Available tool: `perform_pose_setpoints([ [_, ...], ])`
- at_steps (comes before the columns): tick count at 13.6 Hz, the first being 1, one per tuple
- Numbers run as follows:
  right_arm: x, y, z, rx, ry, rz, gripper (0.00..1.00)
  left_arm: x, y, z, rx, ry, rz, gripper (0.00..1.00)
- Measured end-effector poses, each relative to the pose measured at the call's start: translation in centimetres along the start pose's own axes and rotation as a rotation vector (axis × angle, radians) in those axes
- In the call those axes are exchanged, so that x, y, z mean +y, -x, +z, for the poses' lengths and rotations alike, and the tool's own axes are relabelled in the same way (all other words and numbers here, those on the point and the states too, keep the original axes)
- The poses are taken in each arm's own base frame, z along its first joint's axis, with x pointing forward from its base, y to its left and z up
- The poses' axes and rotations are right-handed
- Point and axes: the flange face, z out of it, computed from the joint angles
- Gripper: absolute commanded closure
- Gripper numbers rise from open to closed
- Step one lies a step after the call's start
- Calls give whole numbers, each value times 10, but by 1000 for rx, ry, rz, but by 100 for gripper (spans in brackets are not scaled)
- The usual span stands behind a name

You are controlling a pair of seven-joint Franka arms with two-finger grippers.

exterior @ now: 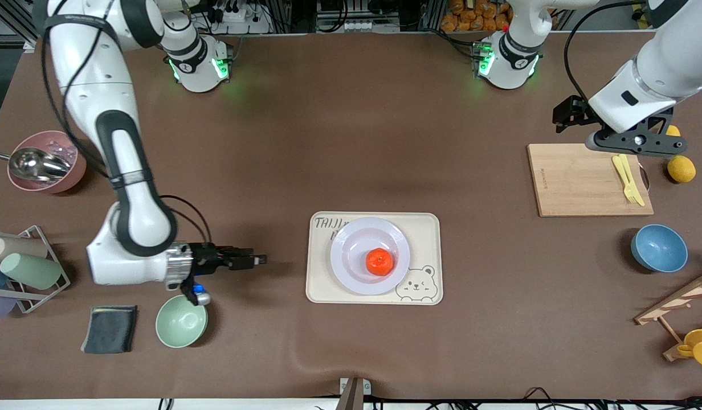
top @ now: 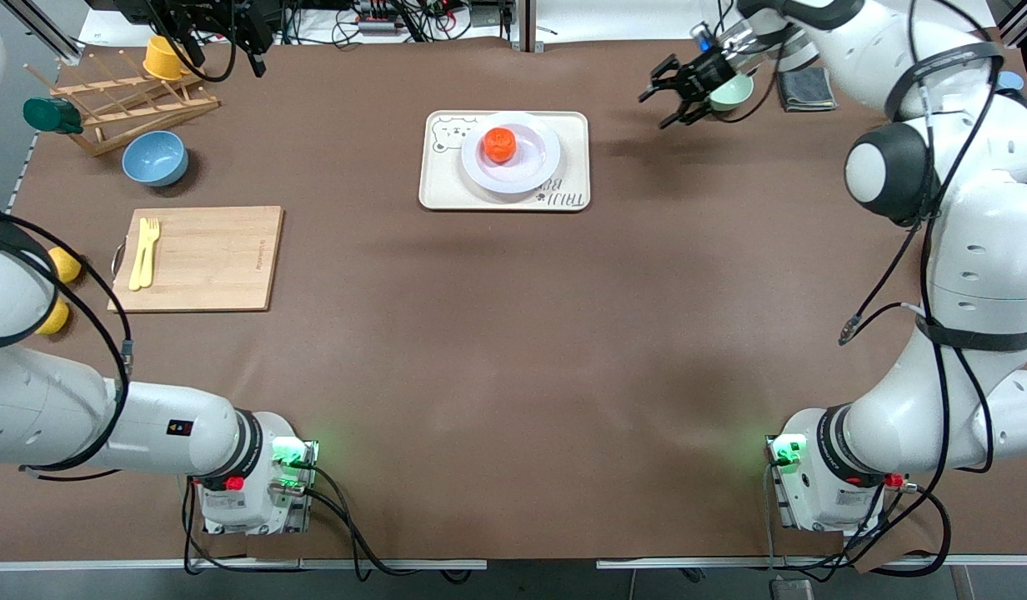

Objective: Place orange and plate with both arms

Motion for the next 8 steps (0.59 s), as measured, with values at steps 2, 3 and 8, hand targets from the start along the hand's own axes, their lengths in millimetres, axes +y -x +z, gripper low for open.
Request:
perform_pose_setpoints([
  [2, 4, 0, -30, -22, 12, -14, 15, 1, 1, 0, -2, -1, 2, 0],
  [3, 3, 0, -41, -25, 27, -26, 14, 1, 1, 0, -3, -1, 2, 0],
  [8, 0, 4, -73, -7, 235, -93, 10, 3, 2, 0, -13, -2, 5, 0],
])
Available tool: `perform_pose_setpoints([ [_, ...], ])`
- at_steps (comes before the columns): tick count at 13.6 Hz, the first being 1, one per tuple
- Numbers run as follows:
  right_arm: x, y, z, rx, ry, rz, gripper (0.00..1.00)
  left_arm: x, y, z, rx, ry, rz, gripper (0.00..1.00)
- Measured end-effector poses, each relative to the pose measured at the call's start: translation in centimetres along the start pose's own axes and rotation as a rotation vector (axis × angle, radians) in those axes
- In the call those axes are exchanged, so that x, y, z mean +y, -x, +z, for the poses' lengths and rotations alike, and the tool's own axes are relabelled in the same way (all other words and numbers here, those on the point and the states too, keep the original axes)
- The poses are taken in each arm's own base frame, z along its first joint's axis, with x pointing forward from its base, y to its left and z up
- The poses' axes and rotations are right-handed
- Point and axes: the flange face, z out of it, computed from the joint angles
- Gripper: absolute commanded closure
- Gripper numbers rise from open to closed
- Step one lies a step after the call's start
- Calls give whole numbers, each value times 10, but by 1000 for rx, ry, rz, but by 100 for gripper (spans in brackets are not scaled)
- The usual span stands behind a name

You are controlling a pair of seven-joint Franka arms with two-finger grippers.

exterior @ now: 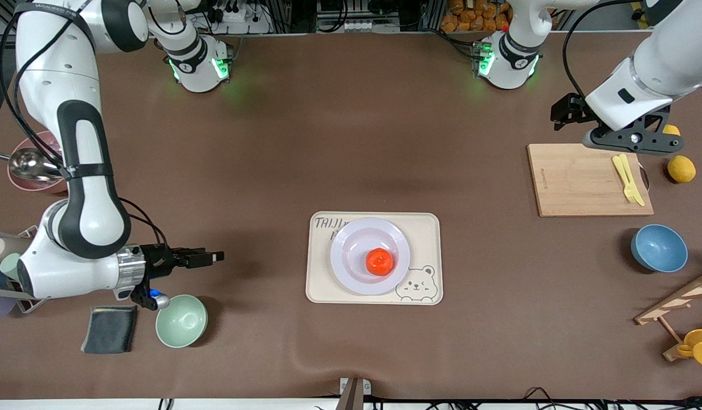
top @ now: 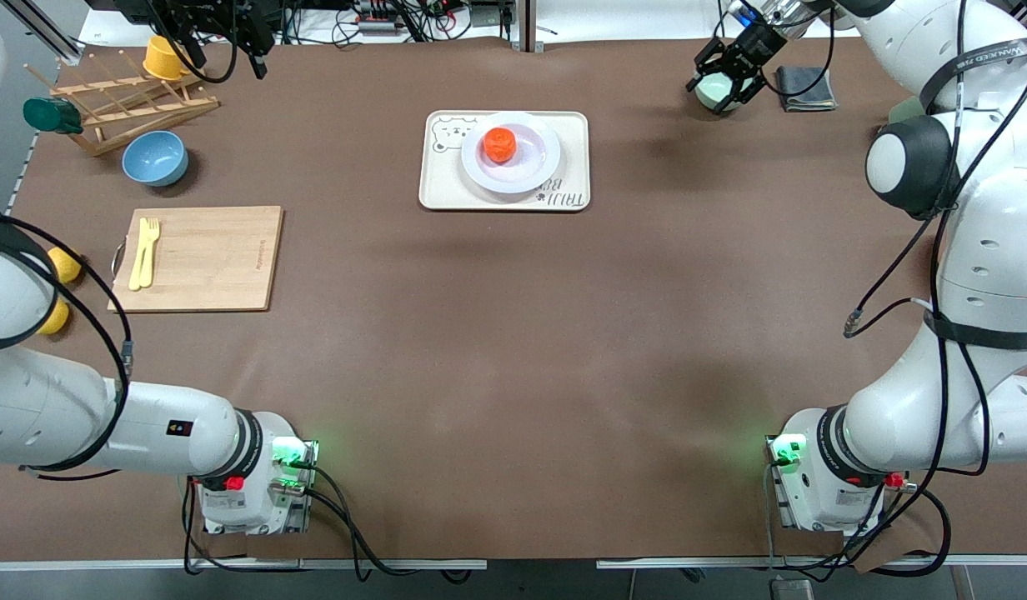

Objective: Place orange and plate with both arms

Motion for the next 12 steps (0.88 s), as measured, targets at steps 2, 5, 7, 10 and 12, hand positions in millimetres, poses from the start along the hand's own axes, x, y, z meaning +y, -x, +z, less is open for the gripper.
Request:
perform_pose_setpoints([
  [2, 6, 8, -23, -24, 30, -18, 10, 0, 1, 0, -6, 0, 0, 0],
  [5, 22, 21, -67, -44, 48, -37, 0, -1, 1, 1, -8, 0, -2, 0],
  [7, 21, 30, -89, -32, 96, -48, 0, -2, 1, 1, -9, 0, -4, 0],
  [10, 6, 44, -109, -14, 133, -70, 0, -2, 1, 1, -11, 0, -4, 0],
  [12, 0, 51, -121, 4, 160, -79, 0, -2, 1, 2, -12, 0, -4, 0],
])
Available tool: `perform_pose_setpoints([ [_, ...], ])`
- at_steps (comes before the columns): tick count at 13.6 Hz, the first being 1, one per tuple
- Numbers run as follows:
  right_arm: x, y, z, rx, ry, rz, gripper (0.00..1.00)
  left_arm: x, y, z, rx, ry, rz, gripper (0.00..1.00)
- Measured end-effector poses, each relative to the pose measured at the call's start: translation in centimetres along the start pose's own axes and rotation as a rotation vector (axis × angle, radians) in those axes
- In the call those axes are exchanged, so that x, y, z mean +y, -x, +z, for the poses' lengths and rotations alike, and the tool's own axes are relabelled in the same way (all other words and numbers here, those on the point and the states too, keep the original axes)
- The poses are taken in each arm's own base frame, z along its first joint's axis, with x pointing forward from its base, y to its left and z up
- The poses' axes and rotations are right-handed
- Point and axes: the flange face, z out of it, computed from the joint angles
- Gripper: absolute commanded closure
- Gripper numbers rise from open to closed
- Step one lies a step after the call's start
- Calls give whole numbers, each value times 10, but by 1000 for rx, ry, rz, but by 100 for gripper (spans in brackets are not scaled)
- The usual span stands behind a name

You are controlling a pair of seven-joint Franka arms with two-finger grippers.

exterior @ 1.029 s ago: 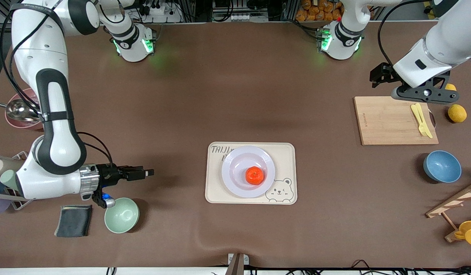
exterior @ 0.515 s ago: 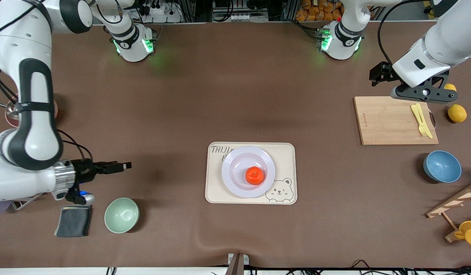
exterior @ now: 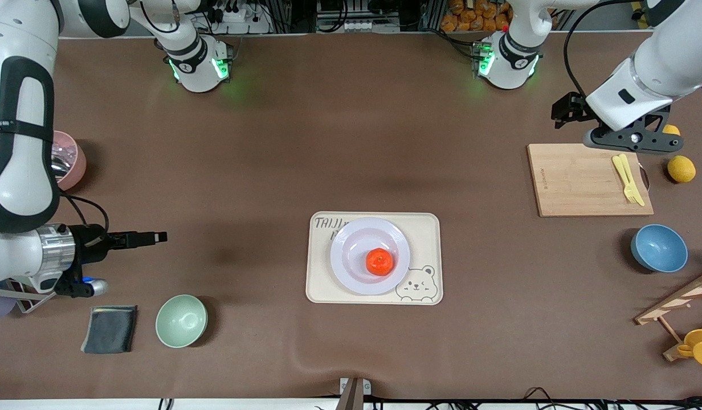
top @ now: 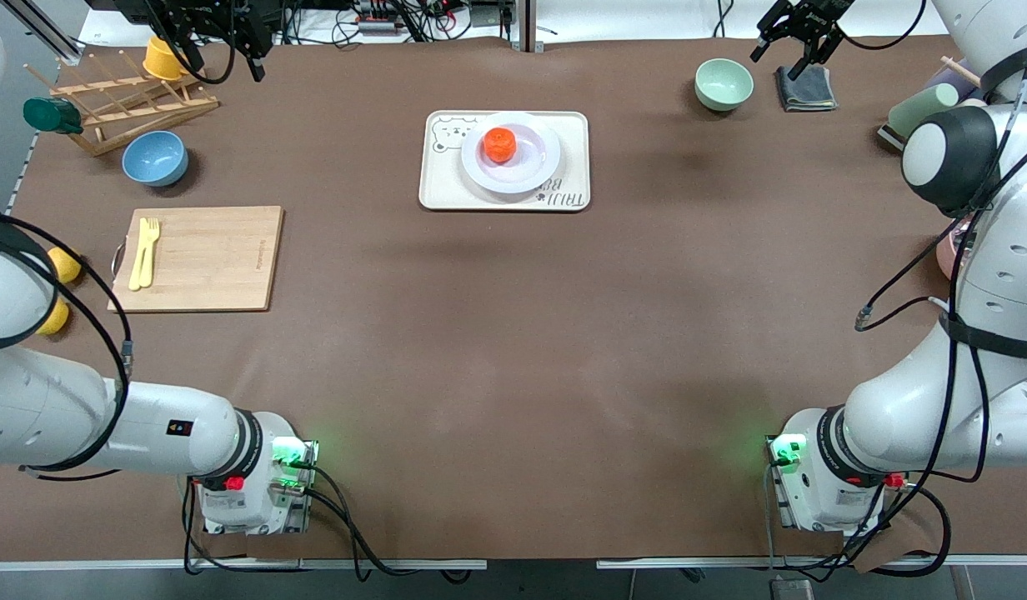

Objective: Place orange and plate with both arms

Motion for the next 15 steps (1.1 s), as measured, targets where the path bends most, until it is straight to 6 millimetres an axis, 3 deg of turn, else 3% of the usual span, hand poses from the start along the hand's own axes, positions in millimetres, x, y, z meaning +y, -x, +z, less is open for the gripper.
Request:
perform_pose_setpoints([
  [3, -11, 16, -29, 46, 37, -23, 0, -1, -1, 2, -4, 0, -1, 0],
  [7, -14, 28, -48, 72, 135, -75, 0, 0, -1, 3, -6, 0, -1, 0],
  [9, -28, 38, -61, 94, 238, -91, 0, 0, -1, 3, -6, 0, -2, 0],
  [12, -59, 67, -97, 169, 324, -124, 0, 0, -1, 3, -7, 0, -3, 0],
  [15, -55, 100, -119, 255, 336, -116, 0, 6, -1, 4, -8, -2, -9, 0],
])
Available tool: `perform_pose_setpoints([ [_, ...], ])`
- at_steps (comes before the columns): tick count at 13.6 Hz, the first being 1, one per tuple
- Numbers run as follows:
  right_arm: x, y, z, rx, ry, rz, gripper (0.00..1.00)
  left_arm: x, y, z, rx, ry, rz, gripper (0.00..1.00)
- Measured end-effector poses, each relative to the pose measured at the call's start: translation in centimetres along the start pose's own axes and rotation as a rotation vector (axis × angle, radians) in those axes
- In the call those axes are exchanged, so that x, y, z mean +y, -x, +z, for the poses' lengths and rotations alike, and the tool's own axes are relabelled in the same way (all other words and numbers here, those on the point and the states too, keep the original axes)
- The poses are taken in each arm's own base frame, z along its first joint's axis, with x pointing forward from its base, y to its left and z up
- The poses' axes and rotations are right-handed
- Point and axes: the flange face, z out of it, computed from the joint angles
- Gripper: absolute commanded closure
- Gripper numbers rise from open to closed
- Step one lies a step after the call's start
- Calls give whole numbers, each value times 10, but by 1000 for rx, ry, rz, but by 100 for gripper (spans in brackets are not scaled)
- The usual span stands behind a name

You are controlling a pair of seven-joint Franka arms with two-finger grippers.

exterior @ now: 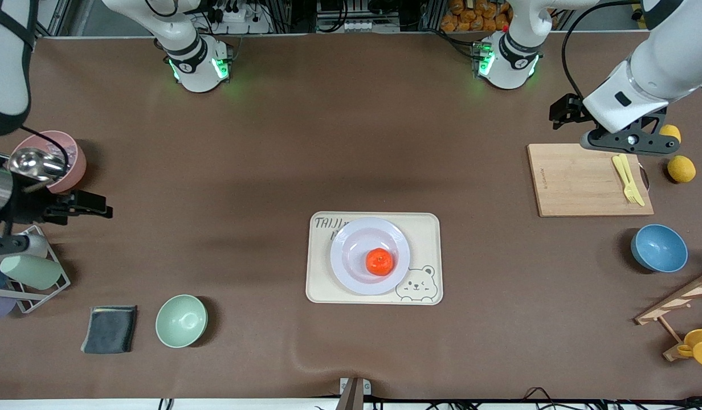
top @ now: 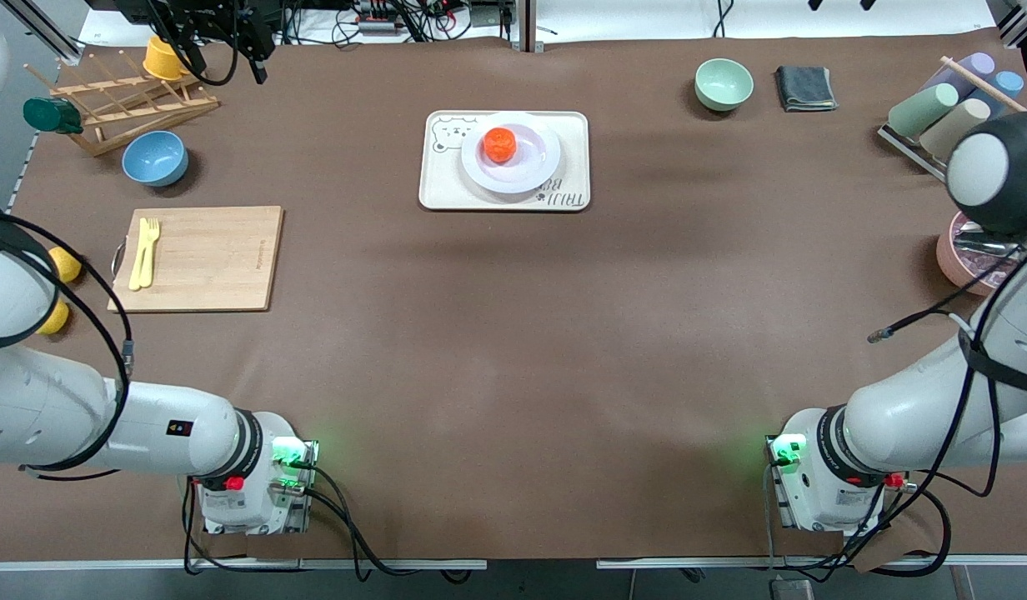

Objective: Place orange and plate with both arms

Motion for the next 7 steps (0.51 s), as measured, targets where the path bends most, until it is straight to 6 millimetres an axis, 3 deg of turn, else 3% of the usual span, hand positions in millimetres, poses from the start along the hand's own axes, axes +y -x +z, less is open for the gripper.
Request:
perform_pose_setpoints([
  [3, 6, 39, -5, 49, 12, 18, 0, 7, 0, 0, 0, -3, -1, 0],
  [7, 4, 68, -17, 64, 67, 16, 0, 5, 0, 0, 0, -2, -5, 0],
])
